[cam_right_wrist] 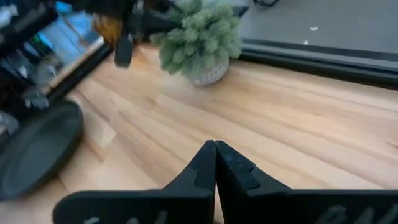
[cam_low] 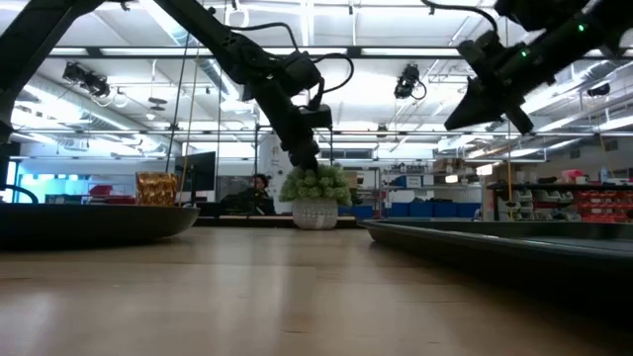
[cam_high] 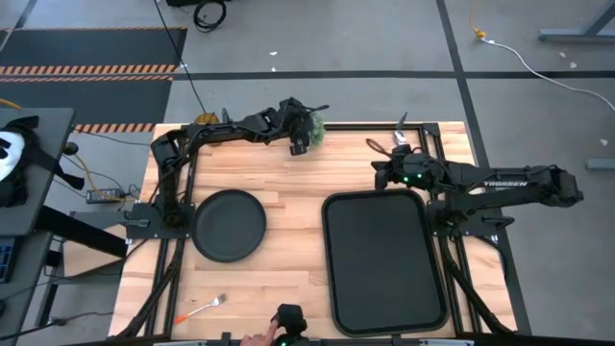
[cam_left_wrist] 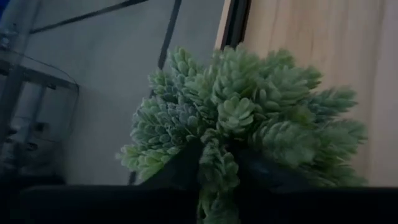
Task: Pick and place plate/cup/fork/spoon on tray
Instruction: Prepare the black serving tray
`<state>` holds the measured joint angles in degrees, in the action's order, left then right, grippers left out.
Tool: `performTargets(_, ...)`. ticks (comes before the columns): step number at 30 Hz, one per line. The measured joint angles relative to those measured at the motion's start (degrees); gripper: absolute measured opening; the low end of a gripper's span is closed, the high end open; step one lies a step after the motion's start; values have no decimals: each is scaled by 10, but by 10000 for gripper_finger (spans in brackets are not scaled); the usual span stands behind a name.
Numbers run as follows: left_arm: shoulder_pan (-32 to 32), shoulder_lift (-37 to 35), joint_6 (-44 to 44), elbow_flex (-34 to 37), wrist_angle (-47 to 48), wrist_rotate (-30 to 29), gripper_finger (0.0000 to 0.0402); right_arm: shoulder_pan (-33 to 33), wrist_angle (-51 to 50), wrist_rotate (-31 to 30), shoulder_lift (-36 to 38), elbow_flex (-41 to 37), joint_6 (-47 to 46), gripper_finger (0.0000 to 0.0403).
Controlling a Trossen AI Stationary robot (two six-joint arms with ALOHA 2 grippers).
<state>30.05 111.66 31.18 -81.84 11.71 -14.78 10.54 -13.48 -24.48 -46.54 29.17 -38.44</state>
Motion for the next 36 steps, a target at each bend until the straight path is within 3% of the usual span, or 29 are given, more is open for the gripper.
performTargets(9, -2, -27, -115, -1, 70, 7, 236, -11, -56, 6, -96, 81, -30, 19)
performTargets(14, -11, -88, -174, -1, 119, 5, 279, -12, -38, 72, -128, 84, -100, 55)
performTargets(21, -30, -201, -248, -1, 243, 12, 271, -22, 60, 192, -214, 86, -107, 168)
performTargets(24, -33, -245, -261, -1, 293, 29, 259, -36, 40, 213, -273, 118, -148, 205)
performTargets(29, -28, -302, -256, 0, 355, 73, 241, -76, -27, 193, -382, 225, -179, 216)
performTargets(36, -25, -346, -192, 0, 456, 75, 222, -104, -145, 153, -543, 395, -248, 217)
